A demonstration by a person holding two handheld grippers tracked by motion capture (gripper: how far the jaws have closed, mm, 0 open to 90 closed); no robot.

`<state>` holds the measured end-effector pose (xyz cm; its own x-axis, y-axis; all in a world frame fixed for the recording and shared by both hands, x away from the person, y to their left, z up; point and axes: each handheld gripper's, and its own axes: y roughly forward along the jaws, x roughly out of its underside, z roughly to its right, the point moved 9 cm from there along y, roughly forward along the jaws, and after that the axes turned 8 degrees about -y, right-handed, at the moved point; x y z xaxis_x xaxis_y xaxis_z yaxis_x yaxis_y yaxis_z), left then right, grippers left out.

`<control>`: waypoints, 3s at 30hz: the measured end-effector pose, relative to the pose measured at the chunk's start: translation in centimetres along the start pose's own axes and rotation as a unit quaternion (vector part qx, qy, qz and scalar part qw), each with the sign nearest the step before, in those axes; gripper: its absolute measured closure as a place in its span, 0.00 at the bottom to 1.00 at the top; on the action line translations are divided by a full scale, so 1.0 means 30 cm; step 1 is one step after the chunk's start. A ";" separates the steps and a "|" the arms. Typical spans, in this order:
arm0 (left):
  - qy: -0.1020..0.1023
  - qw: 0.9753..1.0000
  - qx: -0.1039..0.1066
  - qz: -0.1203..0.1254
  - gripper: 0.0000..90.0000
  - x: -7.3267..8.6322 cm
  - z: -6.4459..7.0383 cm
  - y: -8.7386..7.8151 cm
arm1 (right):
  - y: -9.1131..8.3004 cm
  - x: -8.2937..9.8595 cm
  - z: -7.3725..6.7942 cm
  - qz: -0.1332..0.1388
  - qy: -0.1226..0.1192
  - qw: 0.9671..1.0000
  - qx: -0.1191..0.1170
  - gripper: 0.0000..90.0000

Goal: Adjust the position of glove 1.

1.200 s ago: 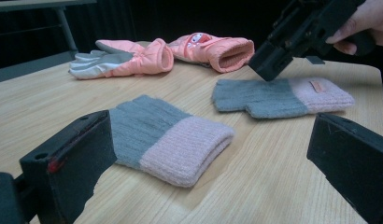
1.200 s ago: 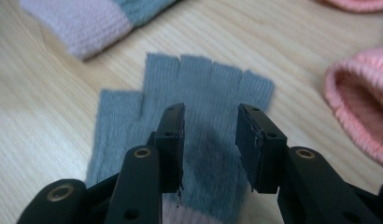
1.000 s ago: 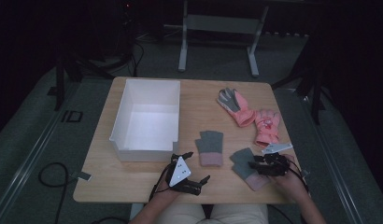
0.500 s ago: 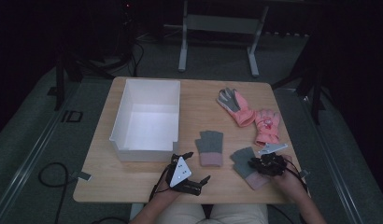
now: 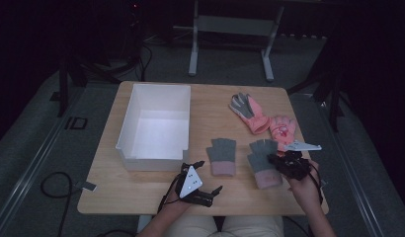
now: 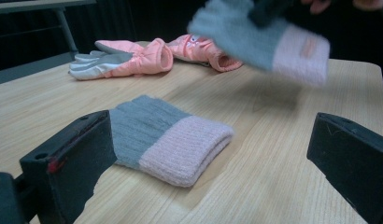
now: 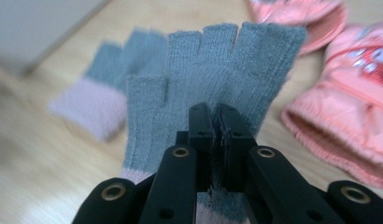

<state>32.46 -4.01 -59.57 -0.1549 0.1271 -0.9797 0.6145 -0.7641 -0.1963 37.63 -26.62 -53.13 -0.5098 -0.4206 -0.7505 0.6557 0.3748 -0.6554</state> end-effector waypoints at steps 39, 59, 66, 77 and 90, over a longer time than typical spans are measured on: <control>0.003 1.000 0.001 0.003 0.00 -0.001 0.001 -0.002 | 0.316 0.114 0.050 -0.035 0.093 0.994 0.038 0.89; 0.003 1.000 0.001 0.002 0.00 -0.001 0.002 -0.001 | 0.254 0.062 0.026 -0.042 -0.083 0.995 -0.037 0.67; 0.003 1.000 0.001 0.002 0.00 -0.001 0.002 -0.001 | 0.281 0.085 0.015 -0.044 -0.063 0.997 -0.017 0.67; 0.004 1.000 0.001 0.001 0.00 0.000 0.004 -0.001 | 0.312 0.117 0.010 -0.058 -0.035 0.998 0.013 0.89; 0.001 1.000 -0.001 0.004 0.00 -0.001 0.000 -0.003 | 0.294 0.107 0.012 -0.053 0.018 0.998 0.014 0.95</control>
<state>32.40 -3.94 -59.52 -0.1489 0.1223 -0.9813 0.6179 -0.7632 -0.1889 41.98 -24.95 -61.29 -0.5973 -0.4265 -0.6792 0.6116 0.3057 -0.7297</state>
